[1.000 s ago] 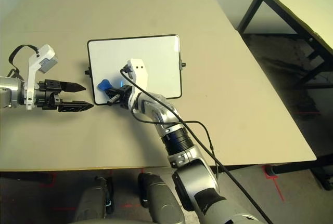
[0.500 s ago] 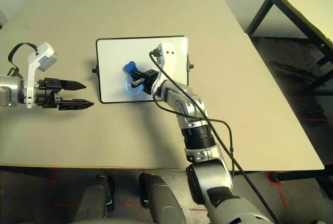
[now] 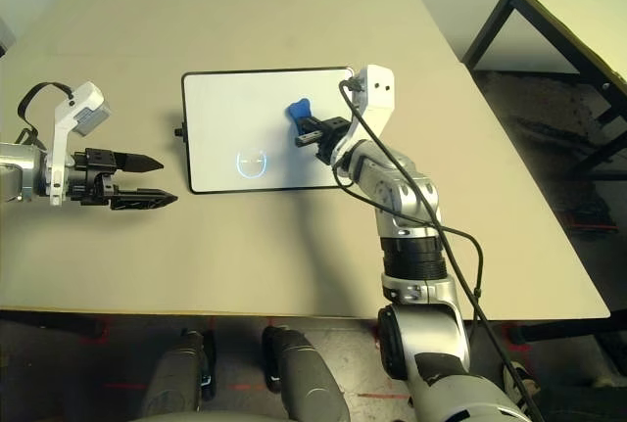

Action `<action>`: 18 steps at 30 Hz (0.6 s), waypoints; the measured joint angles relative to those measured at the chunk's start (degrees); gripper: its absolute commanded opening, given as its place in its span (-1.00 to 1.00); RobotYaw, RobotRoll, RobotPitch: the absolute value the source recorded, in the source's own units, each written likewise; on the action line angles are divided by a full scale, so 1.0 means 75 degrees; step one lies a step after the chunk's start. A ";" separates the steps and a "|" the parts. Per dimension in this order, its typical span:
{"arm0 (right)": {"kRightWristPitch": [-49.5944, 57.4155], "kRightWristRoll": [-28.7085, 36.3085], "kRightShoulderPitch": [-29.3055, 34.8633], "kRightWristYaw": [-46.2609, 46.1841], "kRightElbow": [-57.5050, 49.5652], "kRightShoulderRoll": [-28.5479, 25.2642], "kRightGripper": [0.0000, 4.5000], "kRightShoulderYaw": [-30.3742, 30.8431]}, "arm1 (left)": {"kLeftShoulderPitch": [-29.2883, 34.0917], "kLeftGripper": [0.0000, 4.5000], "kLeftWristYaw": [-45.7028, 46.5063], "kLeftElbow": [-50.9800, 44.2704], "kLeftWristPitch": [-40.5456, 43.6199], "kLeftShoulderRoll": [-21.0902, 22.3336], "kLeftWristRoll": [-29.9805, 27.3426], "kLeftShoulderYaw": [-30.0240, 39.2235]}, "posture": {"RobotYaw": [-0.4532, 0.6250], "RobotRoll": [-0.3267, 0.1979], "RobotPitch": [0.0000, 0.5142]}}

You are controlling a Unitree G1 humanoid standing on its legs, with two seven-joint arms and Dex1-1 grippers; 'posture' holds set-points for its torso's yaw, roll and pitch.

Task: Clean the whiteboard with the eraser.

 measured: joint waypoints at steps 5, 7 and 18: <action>0.0054 0.0016 -0.0017 -0.0041 -0.0010 -0.0047 -0.98 -0.0027 | 0.0001 1.00 0.0001 -0.0002 0.0007 -0.0001 -0.0005 -0.0001 | -0.30 0.25 -0.34; 0.0241 0.0080 -0.0034 -0.0117 -0.0152 -0.0040 -0.98 -0.0041 | 0.0004 1.00 0.0012 -0.0002 0.0008 -0.0004 -0.0006 0.0000 | -0.29 0.25 -0.35; 0.1430 0.1040 -0.1724 -0.1151 -0.2130 -0.0337 -0.98 -0.1492 | -0.0294 1.00 0.1638 0.0462 -0.1382 -0.1466 0.0089 0.1345 | -0.31 0.25 -0.47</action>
